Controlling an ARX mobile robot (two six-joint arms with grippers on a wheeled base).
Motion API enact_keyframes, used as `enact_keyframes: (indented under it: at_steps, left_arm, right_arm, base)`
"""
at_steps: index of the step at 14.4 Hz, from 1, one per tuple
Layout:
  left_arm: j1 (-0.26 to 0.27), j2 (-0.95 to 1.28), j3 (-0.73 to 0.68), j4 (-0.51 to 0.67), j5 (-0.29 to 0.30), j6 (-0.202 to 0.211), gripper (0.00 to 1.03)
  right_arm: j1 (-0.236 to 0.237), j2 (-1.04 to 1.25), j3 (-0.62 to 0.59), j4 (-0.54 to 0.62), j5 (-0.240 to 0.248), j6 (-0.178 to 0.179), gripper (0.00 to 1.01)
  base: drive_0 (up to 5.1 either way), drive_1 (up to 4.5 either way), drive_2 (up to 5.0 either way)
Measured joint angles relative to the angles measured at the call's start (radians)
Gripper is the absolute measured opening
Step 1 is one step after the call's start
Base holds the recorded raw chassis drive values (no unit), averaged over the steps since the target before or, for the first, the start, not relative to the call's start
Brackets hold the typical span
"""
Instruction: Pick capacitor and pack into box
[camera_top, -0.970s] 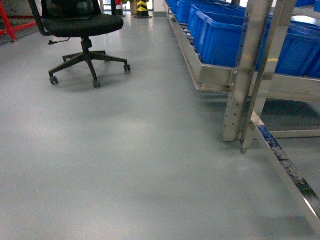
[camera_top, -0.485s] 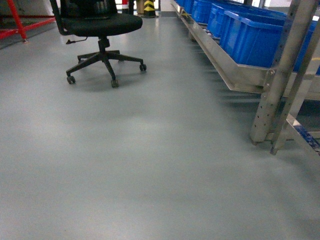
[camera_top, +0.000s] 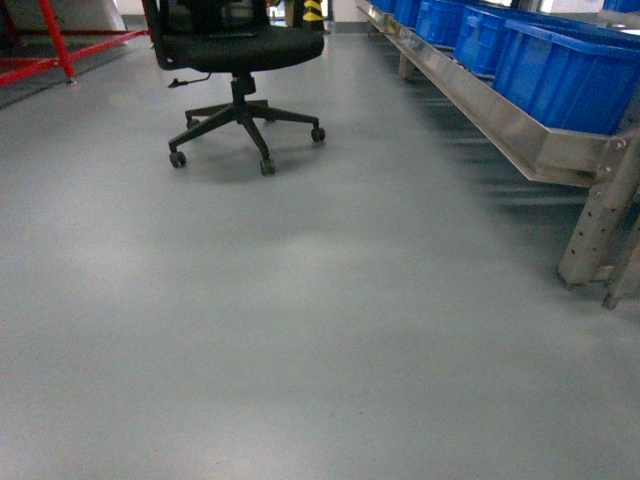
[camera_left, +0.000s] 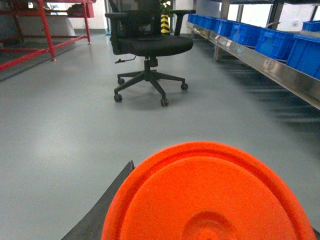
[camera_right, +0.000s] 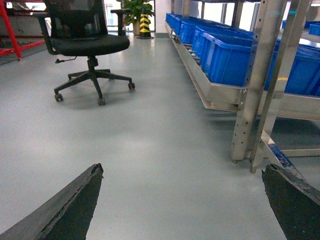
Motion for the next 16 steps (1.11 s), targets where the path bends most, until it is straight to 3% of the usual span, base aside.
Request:
enact_keyframes:
  at_steps: [16]
  left_arm:
    - [0.0,0.0,0.0,-0.002,0.001,0.0,0.44]
  right_arm:
    - [0.0,0.0,0.0,0.002,0.0,0.0,0.98]
  base:
    - [-5.0,2.43,2.4]
